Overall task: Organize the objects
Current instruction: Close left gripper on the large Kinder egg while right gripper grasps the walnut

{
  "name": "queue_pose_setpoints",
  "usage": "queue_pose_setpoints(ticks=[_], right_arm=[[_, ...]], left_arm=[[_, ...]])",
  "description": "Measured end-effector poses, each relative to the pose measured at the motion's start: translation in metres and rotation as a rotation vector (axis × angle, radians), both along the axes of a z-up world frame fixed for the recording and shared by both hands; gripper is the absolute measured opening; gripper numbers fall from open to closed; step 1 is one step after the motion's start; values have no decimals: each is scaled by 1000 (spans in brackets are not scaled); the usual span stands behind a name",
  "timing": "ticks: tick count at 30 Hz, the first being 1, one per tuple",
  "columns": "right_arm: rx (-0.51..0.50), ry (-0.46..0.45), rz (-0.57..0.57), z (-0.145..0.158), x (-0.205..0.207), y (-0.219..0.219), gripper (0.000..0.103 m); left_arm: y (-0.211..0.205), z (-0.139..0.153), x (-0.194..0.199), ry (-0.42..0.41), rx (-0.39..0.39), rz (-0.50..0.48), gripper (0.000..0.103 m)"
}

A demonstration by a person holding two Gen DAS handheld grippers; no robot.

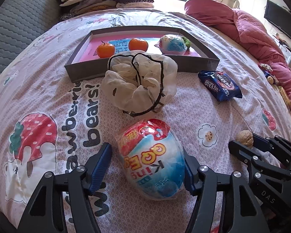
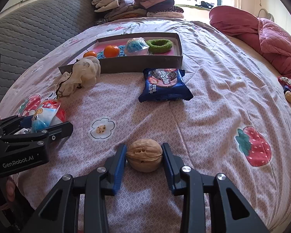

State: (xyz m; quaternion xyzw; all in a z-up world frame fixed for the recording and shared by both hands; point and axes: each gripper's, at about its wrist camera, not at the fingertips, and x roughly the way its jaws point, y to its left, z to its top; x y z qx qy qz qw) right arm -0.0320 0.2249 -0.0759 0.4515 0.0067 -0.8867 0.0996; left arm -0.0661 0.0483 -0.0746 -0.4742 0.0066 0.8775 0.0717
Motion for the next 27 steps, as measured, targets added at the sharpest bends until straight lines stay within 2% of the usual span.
queue_pose_setpoints(ticks=[4,27], right_arm=[[-10,2,5,1,1,-1,37],[-8,49,71,21,5,-27,37]], left_arm=[[1,0,2,0,-4,-13,55],[-7,18,23,67,-22,-38,54]])
